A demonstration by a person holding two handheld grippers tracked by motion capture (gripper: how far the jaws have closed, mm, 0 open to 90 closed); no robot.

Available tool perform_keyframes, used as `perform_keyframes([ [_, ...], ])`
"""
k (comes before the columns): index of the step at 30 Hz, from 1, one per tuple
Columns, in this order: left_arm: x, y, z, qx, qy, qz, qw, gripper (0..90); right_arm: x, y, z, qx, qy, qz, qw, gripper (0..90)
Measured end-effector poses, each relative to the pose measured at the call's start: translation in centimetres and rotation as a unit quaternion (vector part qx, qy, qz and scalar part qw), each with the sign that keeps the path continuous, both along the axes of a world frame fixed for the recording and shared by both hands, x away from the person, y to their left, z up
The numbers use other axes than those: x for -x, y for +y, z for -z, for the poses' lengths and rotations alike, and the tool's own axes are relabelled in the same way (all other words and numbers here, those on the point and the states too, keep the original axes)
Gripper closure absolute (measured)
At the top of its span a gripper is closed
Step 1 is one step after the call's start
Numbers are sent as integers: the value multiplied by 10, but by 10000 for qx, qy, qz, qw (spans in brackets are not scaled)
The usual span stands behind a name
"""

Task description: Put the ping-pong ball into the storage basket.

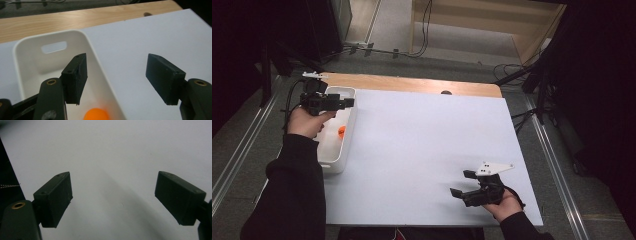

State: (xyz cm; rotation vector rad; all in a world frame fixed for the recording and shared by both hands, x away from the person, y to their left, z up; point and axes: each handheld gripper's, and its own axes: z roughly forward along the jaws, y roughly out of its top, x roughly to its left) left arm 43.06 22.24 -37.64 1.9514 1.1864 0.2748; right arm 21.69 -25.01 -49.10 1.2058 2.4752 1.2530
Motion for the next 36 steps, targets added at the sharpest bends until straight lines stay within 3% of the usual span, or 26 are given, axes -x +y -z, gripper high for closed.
perform_keyframes([
  [2, 2, -5, -2, 111, -13, 118, 9999, 340, 0, 0, 0, 12, 19, 16, 10000, 132],
  [11, 5, -21, -4, 243, 26, 454, 9987, 313, 0, 0, 0, 13, 2, -8, 10000, 132],
  [22, 10, -48, -1, 28, 105, 802, 9967, 313, 0, 0, 0, 21, 11, -2, 10000, 131],
  [31, 13, -63, 3, 63, 173, 980, 9950, 312, 0, 0, 1, 11, 15, -3, 10000, 131],
  [36, 14, -69, 5, 107, 247, 1174, 9927, 281, 0, 0, 1, 31, -1, -19, 10000, 132],
])
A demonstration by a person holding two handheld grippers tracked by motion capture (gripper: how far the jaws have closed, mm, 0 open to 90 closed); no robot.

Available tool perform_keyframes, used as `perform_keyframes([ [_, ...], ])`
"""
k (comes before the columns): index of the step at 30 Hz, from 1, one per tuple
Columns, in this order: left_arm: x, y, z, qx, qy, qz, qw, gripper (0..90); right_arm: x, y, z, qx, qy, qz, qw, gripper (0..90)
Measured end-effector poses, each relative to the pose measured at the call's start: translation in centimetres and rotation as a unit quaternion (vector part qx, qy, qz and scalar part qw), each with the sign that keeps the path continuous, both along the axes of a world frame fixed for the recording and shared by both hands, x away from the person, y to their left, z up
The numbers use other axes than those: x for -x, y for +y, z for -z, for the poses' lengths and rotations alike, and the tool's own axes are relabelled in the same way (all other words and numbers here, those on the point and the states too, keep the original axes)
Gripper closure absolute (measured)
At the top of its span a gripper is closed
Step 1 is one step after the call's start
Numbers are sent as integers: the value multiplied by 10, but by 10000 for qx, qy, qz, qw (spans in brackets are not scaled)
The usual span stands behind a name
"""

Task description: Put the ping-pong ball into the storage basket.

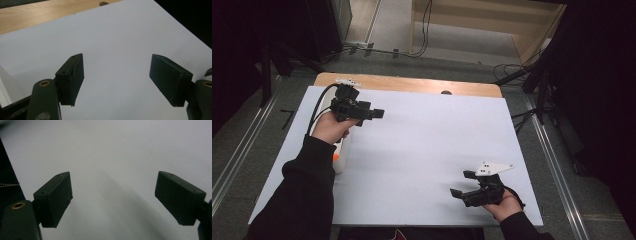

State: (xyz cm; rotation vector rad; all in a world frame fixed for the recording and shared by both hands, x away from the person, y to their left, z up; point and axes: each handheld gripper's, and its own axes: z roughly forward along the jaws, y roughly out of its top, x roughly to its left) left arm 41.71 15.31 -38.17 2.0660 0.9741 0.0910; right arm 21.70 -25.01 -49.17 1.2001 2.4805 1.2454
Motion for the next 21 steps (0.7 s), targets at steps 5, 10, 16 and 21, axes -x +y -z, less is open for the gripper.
perform_keyframes([
  [5, 2, -3, -1, 110, 111, 65, 9999, 237, 0, 0, 0, 12, 6, -6, 10000, 131],
  [10, 6, -8, 1, 86, 97, 119, 9998, 238, 0, 0, 0, -4, 1, 28, 10000, 132],
  [16, 14, -15, -1, 14, 16, 201, 9998, 238, 0, -1, 0, -2, -2, 30, 10000, 131],
  [21, 25, -19, 2, 136, 31, 299, 9995, 238, 0, -1, 0, 1, -7, 29, 10000, 131],
])
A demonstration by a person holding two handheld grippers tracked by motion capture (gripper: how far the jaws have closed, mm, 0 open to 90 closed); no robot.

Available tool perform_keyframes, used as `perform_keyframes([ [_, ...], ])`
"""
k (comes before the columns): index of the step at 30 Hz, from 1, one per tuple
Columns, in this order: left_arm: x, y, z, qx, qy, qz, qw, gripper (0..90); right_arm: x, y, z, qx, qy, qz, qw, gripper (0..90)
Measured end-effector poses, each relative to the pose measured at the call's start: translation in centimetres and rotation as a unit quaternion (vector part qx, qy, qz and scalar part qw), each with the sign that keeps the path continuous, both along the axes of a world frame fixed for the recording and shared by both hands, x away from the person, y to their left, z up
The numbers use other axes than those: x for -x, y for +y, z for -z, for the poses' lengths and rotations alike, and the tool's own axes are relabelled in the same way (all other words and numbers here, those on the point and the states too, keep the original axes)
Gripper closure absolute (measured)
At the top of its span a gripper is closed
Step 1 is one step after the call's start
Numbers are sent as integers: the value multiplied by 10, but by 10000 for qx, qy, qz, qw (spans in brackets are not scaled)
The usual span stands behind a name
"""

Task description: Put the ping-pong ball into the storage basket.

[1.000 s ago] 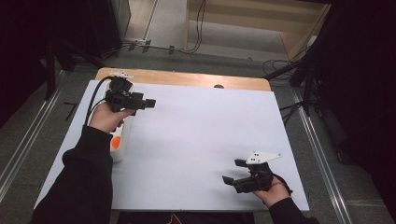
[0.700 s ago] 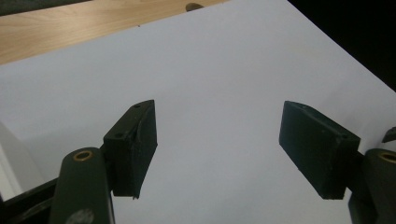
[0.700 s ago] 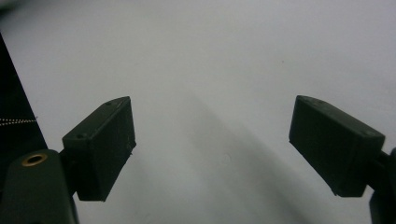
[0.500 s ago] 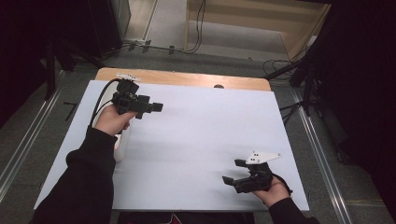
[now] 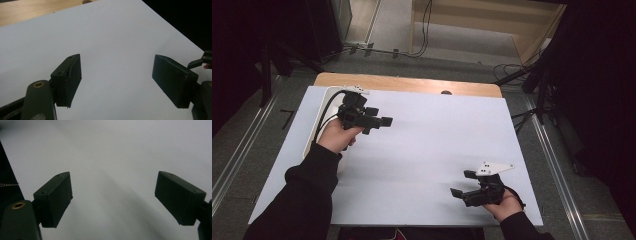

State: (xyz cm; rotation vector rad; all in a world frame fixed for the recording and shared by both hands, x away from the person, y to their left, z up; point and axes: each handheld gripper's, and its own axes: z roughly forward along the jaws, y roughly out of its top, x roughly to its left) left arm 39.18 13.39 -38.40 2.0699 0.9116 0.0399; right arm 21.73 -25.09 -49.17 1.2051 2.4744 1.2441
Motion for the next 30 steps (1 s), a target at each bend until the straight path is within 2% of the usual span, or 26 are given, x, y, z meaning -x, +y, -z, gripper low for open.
perform_keyframes([
  [3, 7, -3, 3, -139, -55, 52, 9999, 238, 0, 0, 0, 8, 2, -1, 10000, 132],
  [6, 12, -5, 6, -78, -34, 111, 9999, 238, 0, 0, 0, 16, 8, 5, 10000, 132],
  [9, 16, -8, 8, -153, -100, 148, 9997, 238, 0, 0, 0, 4, 34, 6, 10000, 132],
  [12, 18, -9, 10, -139, 22, 239, 9996, 238, 0, 0, 0, 19, 28, 5, 10000, 132],
  [19, 25, -11, 16, -256, -6, 294, 9992, 238, 0, 0, 0, 41, 28, -8, 10000, 132],
  [30, 39, -2, 29, -140, 75, 278, 9995, 238, 0, 0, 1, 45, 13, -41, 10000, 132],
])
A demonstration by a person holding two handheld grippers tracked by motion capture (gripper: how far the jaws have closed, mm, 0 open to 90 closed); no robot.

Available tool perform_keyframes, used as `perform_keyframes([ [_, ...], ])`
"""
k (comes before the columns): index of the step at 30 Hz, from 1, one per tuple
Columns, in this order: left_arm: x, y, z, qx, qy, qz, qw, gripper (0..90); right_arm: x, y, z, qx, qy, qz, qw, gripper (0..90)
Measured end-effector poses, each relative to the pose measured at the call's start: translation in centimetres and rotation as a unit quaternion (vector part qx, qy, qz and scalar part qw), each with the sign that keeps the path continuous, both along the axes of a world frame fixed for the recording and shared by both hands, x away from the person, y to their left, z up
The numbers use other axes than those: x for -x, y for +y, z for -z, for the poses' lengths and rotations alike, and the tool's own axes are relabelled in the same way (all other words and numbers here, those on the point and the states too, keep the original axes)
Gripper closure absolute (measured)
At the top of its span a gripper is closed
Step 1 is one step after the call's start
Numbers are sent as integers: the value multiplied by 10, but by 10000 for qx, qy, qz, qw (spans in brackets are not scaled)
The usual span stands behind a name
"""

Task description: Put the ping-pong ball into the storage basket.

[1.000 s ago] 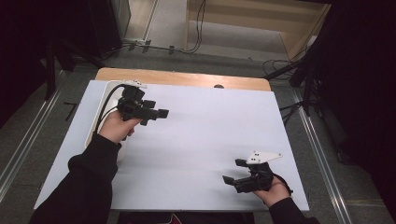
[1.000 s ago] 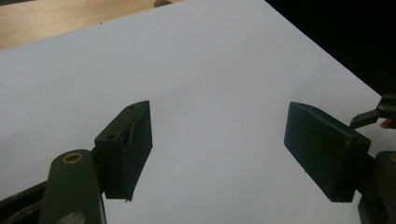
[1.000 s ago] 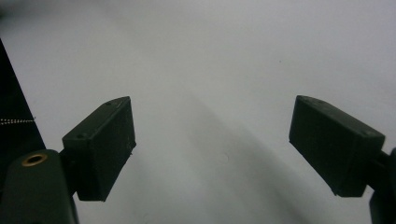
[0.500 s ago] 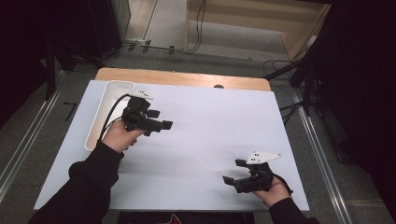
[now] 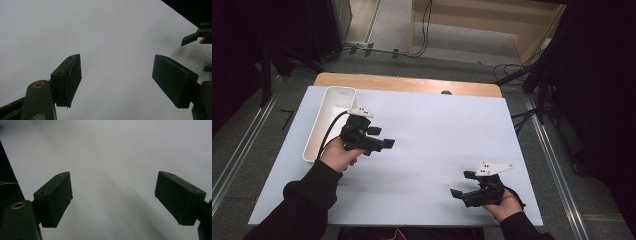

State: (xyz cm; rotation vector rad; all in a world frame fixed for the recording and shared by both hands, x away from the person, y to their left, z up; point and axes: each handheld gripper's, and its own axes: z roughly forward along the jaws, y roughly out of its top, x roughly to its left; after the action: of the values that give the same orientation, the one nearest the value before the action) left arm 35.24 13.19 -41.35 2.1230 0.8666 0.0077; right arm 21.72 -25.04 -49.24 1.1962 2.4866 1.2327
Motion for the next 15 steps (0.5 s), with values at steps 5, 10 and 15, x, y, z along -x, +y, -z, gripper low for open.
perform_keyframes([
  [5, 8, 4, 5, 24, -55, 40, 10000, 238, 0, 0, 0, 3, 8, 11, 10000, 131],
  [10, 17, 8, 10, 153, 22, 139, 9998, 240, 0, 0, 0, -7, 10, 31, 10000, 131],
  [15, 25, 8, 15, 60, -22, 381, 9993, 240, 0, 0, 0, -36, 0, 55, 10000, 132],
])
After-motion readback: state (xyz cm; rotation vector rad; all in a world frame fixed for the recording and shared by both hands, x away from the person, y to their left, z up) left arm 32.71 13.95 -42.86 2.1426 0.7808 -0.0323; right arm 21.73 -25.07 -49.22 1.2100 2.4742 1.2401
